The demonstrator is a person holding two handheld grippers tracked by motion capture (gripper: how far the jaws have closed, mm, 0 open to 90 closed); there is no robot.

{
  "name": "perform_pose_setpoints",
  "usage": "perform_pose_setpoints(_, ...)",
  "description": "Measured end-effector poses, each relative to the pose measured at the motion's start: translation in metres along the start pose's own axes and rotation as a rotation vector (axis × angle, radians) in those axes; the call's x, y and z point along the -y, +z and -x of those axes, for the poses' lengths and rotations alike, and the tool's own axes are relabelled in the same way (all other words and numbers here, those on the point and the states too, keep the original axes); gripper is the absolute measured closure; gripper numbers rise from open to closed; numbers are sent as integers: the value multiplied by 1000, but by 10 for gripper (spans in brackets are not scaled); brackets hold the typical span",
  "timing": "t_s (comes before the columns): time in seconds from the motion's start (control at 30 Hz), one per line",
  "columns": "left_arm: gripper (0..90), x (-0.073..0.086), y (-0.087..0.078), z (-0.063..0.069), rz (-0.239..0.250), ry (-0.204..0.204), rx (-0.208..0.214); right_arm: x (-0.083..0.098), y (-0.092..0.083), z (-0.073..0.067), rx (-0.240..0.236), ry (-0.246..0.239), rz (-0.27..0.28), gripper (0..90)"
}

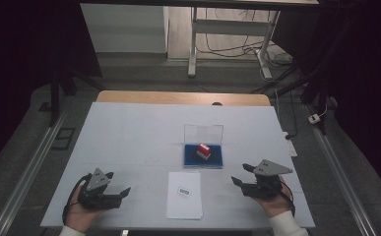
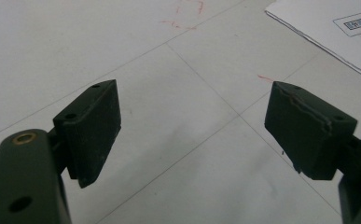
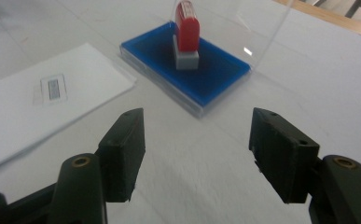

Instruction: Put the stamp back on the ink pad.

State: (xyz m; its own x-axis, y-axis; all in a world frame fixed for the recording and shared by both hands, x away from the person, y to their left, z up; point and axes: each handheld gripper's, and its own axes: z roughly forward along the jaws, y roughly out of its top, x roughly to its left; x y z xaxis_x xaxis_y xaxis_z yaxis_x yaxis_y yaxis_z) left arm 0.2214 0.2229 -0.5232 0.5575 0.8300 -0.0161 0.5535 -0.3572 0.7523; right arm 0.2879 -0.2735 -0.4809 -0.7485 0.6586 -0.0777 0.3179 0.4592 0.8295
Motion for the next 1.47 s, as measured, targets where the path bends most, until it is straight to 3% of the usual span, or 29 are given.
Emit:
perform_pose_setpoints(0.27,190,0,1,3,-6,7,3,27,-19,6,4,13,-11,350)
perform_pose_setpoints(0.47,190,0,2,5,-10,11,2,41,-20,17,9,64,-18,352)
perform_pose_setpoints(1.47,189,3,0,4,-12,-2,-6,36,-14,14,-7,21,-2,359)
